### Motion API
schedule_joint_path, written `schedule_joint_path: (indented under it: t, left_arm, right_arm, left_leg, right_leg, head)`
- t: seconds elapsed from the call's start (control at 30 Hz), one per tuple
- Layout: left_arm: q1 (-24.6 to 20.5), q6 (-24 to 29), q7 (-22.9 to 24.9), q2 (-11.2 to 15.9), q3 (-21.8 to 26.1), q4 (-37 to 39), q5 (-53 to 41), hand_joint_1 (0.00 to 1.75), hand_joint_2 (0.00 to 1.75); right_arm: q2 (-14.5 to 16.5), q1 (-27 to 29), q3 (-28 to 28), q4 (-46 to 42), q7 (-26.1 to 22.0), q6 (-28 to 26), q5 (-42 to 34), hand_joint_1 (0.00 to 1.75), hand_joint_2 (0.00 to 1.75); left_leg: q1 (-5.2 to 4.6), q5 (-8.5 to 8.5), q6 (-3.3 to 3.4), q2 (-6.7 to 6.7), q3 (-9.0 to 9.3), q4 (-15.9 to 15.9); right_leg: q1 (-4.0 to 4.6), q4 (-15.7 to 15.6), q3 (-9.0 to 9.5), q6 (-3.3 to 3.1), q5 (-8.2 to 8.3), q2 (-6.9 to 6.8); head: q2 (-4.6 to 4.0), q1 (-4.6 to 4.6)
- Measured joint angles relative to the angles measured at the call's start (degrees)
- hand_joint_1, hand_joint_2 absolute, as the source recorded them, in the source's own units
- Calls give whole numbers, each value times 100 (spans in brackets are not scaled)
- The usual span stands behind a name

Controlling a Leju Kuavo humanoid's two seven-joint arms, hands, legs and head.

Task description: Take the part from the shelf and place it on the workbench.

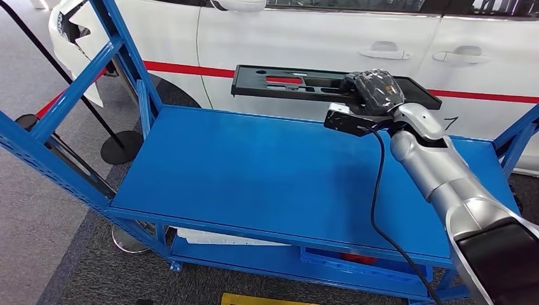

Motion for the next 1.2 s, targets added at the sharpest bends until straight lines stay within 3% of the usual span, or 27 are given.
schedule_joint_path:
  t: [0.53, 1.2]
  left_arm:
    - [-22, -26, 237, 6, -133, 0, -161, 0, 175]
    - [-17, 15, 140, 9, -146, 0, -93, 0, 175]
  right_arm:
    - [-98, 630, 14, -65, -74, -371, -102, 175, 175]
    - [-138, 759, -87, -140, -108, -471, -218, 175, 175]
  left_leg:
    - [0, -1, 0, 0, -1, 0]
    - [0, 0, 0, 0, -1, 0]
  right_leg:
    - [1, 0, -1, 0, 0, 0]
    - [1, 0, -1, 0, 0, 1]
  head:
    - [0, 1]
    - [0, 0]
